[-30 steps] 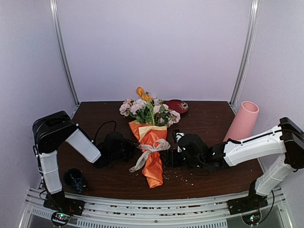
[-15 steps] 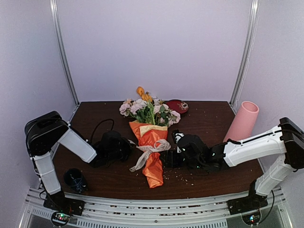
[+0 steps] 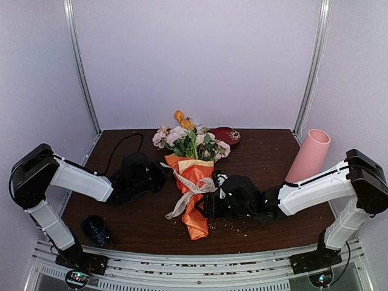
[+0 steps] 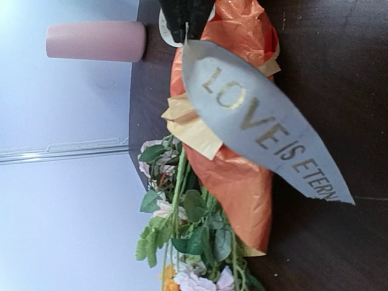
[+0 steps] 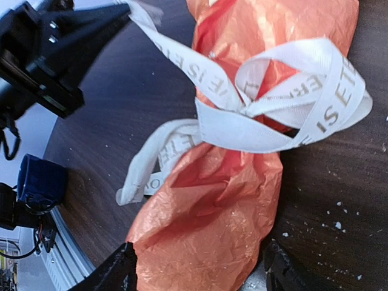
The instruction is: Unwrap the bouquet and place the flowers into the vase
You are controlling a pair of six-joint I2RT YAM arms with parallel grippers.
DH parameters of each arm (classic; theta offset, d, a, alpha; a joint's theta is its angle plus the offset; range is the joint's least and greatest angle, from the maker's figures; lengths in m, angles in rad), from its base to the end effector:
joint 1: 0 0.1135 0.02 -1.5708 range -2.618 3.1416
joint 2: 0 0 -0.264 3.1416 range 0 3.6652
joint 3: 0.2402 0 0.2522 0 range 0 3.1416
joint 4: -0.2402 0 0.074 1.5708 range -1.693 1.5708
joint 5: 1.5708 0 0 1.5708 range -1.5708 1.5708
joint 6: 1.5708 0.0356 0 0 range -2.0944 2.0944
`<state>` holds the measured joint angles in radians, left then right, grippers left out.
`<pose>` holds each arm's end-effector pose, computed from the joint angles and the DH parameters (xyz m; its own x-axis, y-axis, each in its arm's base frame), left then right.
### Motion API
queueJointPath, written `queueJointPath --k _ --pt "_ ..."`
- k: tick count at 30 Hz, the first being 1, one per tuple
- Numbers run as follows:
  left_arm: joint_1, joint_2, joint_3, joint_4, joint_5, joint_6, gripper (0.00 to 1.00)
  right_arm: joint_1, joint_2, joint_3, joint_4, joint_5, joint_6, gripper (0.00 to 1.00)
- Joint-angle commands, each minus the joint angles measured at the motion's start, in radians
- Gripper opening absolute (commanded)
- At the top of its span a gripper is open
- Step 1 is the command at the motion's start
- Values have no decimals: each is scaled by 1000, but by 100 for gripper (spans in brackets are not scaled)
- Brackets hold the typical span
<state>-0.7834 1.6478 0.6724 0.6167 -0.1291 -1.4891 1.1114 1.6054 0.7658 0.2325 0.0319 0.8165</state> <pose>0.2368 -0.2294 0.1692 -0.6327 -0.7648 -0.1215 -0.1978 0.3112 -0.9295 0.1462 0.2929 0.1725 -0.8176 -0.0101 -0.5757 -0.4212 0.6922 0.5861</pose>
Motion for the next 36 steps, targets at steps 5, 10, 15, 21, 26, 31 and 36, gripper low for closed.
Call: queueJointPath --k 5,10,15,21,26,31,36 --pt "-28 -70 84 -102 -51 170 0 8 120 23 44 -34 71 67" --pt "-47 -96 150 -110 -46 277 0 10 158 36 56 -27 80 55" --pt "-71 -122 236 -152 -31 394 0 12 194 27 78 -30 95 35" --pt "-77 -157 281 -221 -25 461 0 13 202 -4 109 -28 114 27" --pt "-79 -205 257 -325 -60 519 4 16 133 -18 69 5 90 47" --pt "-86 -287 163 -349 -76 620 42 11 -51 9 -114 140 -12 57" --pt "-98 -354 79 -412 -93 693 68 -38 -187 72 -251 225 -117 61"
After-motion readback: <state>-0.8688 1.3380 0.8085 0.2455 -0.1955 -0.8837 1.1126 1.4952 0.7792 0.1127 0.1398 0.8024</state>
